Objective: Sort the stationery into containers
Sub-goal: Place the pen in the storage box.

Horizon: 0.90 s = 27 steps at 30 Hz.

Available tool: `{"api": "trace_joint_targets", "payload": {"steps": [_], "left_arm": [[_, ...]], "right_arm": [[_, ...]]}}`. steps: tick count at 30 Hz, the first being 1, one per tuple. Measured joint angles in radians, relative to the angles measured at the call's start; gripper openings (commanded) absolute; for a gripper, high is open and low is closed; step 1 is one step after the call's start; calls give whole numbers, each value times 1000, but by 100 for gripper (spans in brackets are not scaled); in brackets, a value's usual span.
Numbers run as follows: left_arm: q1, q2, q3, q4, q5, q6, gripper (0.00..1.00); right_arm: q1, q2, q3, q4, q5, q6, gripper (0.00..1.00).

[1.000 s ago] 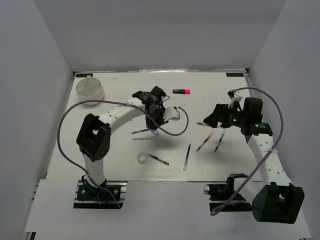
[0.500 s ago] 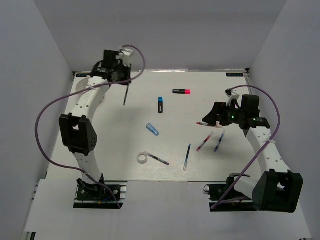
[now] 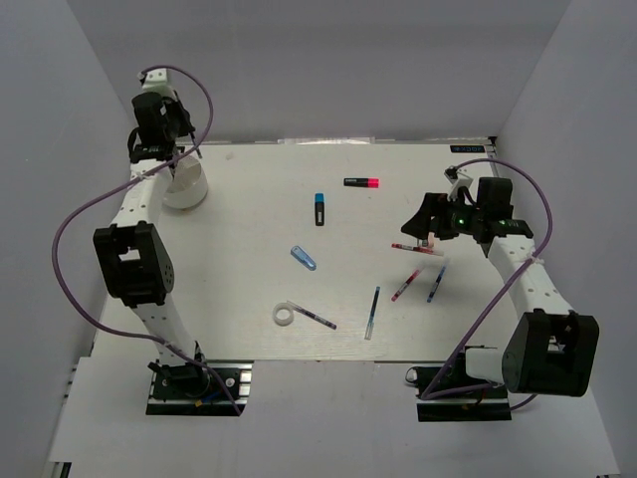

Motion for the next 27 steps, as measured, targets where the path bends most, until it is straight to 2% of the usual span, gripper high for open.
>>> {"api": "trace_joint_targets", "payload": {"steps": [5,11,27], "left_arm": [[61,51,45,101,-64,-14,0],[84,92,49,146,-187,2,0],[97,93,-6,142,-240,46,0]], "right_arm": [[0,23,9,-2,-10,-14,86],[0,50,17,-1,-14,-17,84],[0,62,18,-2,-17,-18,85]]}}
